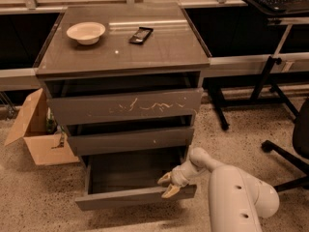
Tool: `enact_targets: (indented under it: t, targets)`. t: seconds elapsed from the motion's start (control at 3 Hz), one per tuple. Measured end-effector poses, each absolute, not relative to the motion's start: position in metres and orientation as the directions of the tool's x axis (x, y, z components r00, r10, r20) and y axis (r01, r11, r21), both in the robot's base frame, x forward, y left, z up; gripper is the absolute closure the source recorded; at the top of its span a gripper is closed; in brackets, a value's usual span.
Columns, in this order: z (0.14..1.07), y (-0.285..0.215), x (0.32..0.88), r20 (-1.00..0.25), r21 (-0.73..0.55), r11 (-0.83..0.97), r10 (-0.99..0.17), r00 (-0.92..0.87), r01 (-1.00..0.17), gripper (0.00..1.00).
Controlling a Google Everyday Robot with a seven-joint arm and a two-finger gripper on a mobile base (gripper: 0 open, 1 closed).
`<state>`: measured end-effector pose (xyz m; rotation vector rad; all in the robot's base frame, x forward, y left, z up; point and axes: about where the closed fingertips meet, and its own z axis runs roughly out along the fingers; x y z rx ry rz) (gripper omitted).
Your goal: Open bottom drawer
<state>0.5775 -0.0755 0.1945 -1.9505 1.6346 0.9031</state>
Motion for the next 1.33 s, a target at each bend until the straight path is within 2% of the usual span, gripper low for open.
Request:
enact_targets:
  t: [0.33, 0.67, 1.33]
  targets:
    - [0.194, -0.075, 0.578, -0.719, 0.077, -0.207, -0.690, 0.089, -0.975, 0.00]
    - [0.199, -0.076, 0.574, -0.725, 0.065, -0.228, -0.680, 0.111, -0.972, 0.00]
    - [0.276, -0.104, 0.559, -0.706, -0.079, -0.287, -0.660, 0.257, -0.955, 0.00]
